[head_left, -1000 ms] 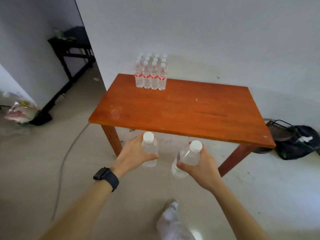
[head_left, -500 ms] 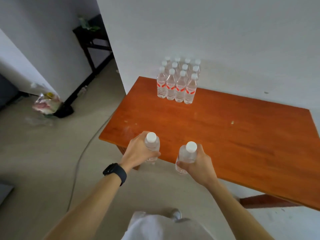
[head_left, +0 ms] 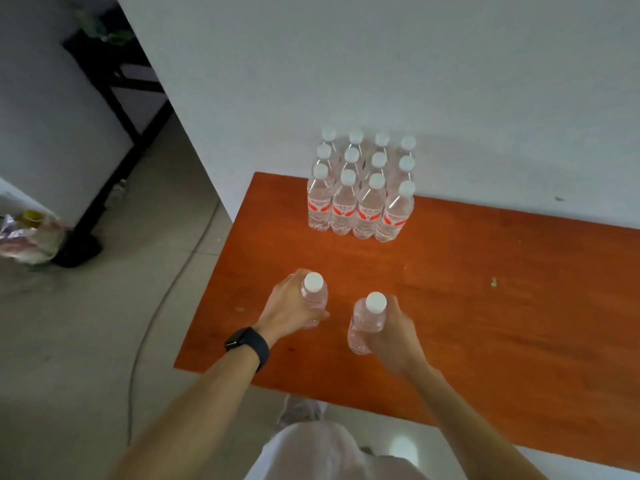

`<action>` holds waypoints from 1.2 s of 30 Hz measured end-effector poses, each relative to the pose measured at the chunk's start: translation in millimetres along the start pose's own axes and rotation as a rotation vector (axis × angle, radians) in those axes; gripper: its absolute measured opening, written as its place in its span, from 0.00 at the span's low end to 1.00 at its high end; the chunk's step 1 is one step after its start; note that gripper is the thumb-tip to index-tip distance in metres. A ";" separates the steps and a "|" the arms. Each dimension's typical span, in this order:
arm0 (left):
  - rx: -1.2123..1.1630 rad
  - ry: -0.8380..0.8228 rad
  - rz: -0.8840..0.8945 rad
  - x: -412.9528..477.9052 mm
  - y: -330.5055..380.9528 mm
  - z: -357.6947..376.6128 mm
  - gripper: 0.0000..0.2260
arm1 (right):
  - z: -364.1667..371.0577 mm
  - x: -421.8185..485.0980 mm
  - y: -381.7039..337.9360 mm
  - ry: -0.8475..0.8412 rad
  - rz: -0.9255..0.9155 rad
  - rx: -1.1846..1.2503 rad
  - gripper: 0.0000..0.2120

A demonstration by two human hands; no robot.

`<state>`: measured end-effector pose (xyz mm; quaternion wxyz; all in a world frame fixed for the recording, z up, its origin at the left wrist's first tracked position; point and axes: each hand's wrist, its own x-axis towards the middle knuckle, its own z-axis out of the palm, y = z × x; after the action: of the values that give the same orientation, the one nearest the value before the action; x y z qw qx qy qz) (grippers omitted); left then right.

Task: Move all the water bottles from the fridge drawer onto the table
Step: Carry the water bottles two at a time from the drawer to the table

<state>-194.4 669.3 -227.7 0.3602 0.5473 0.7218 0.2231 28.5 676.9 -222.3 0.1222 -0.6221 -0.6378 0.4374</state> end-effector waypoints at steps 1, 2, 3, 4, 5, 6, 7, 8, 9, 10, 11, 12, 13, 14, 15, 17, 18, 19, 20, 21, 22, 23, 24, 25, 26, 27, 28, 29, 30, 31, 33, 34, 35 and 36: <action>-0.001 -0.014 0.012 15.4 -0.3 -6.6 0.32 | 2.1 12.7 -8.0 0.009 0.005 -0.012 0.33; 0.001 -0.026 0.023 31.4 -1.0 -13.1 0.32 | 3.7 25.5 -17.0 0.020 0.009 -0.017 0.33; 0.007 -0.037 0.034 48.4 -1.5 -20.3 0.32 | 5.2 38.9 -27.0 0.037 0.009 -0.011 0.33; 0.013 -0.044 0.046 64.7 -1.2 -28.0 0.32 | 6.9 52.3 -36.5 0.056 0.008 -0.001 0.33; 0.017 -0.047 0.057 81.1 -2.0 -35.0 0.31 | 8.7 65.2 -45.0 0.076 0.007 0.013 0.33; 0.019 -0.047 0.071 95.8 -2.5 -41.0 0.30 | 10.3 77.1 -53.2 0.094 0.009 0.018 0.33; 0.020 -0.047 0.086 108.1 -3.1 -45.3 0.30 | 11.7 86.9 -60.2 0.112 0.007 0.025 0.34; 0.018 -0.055 0.096 119.2 -2.3 -48.6 0.31 | 13.0 96.7 -65.6 0.131 0.010 0.033 0.34; 0.010 -0.066 0.103 130.3 -0.4 -51.3 0.31 | 13.6 107.2 -70.2 0.152 0.008 0.044 0.33; -0.001 -0.071 0.105 140.3 1.2 -53.4 0.32 | 13.9 118.1 -73.9 0.171 0.000 0.039 0.32; -0.018 -0.073 0.107 150.0 2.3 -54.9 0.32 | 13.5 128.5 -77.6 0.187 -0.013 0.036 0.31; -0.040 -0.070 0.108 158.8 2.4 -55.1 0.31 | 12.4 138.2 -81.1 0.199 -0.021 0.036 0.31; -0.063 -0.071 0.105 165.6 1.6 -55.0 0.31 | 12.0 147.1 -83.2 0.208 -0.026 0.047 0.32; -0.084 -0.074 0.101 170.3 0.7 -55.2 0.30 | 12.9 154.3 -84.5 0.214 -0.029 0.053 0.32; -0.097 -0.083 0.096 174.2 -0.6 -55.1 0.30 | 14.6 159.6 -84.7 0.217 -0.031 0.059 0.32; -0.116 -0.098 0.093 180.1 -5.1 -54.2 0.30 | 19.1 166.5 -83.6 0.227 -0.022 0.078 0.34; -0.126 -0.105 0.095 182.6 -6.4 -54.4 0.30 | 20.2 169.1 -83.2 0.237 -0.015 0.093 0.34; -0.134 -0.108 0.100 185.3 -7.8 -55.0 0.30 | 21.0 172.0 -81.9 0.246 -0.012 0.107 0.35; -0.142 -0.109 0.100 188.1 -9.3 -55.7 0.30 | 21.7 175.0 -79.3 0.251 -0.009 0.118 0.35; -0.154 -0.109 0.098 190.7 -10.6 -56.4 0.30 | 22.2 177.2 -76.3 0.257 -0.009 0.131 0.35; -0.170 -0.109 0.092 192.2 -11.2 -56.9 0.30 | 22.2 178.7 -73.5 0.262 -0.009 0.146 0.36; -0.194 -0.113 0.081 192.6 -12.0 -56.3 0.32 | 22.4 179.6 -69.7 0.263 -0.007 0.169 0.38; -0.224 -0.119 0.068 191.7 -12.4 -55.7 0.34 | 23.6 179.7 -66.1 0.258 0.001 0.197 0.41; -0.253 -0.123 0.059 190.7 -13.7 -54.0 0.36 | 25.5 179.1 -61.8 0.244 0.018 0.235 0.45; -0.276 -0.120 0.052 189.2 -15.6 -51.7 0.38 | 27.9 178.1 -57.5 0.225 0.039 0.270 0.48; -0.296 -0.107 0.049 187.7 -17.6 -48.8 0.39 | 31.1 176.7 -52.3 0.202 0.061 0.301 0.50; -0.311 -0.083 0.046 186.5 -19.5 -45.5 0.39 | 34.9 175.7 -45.6 0.177 0.088 0.317 0.52; -0.320 -0.046 0.033 185.6 -22.2 -41.8 0.41 | 39.2 175.0 -38.3 0.146 0.111 0.323 0.52; -0.329 -0.005 0.009 184.8 -24.5 -38.5 0.42 | 42.9 174.5 -32.4 0.110 0.133 0.318 0.52; -0.338 0.024 -0.024 184.9 -28.9 -35.0 0.43 | 46.5 174.9 -27.1 0.076 0.157 0.308 0.52; -0.362 -0.008 -0.082 186.6 -39.5 -29.1 0.46 | 51.5 178.6 -21.1 0.013 0.223 0.290 0.52; -0.366 -0.062 -0.106 188.1 -44.1 -26.9 0.48 | 53.3 181.7 -20.5 -0.010 0.242 0.279 0.52; -0.355 -0.119 -0.129 190.4 -48.3 -24.8 0.49 | 55.3 186.4 -19.7 -0.020 0.247 0.262 0.51; -0.331 -0.168 -0.152 192.9 -51.8 -22.8 0.48 | 57.4 191.2 -19.6 -0.023 0.240 0.241 0.50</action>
<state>-271.7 838.8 -303.4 0.5202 0.4412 0.6818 0.2644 -62.6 828.8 -316.3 0.1355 -0.6696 -0.5034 0.5291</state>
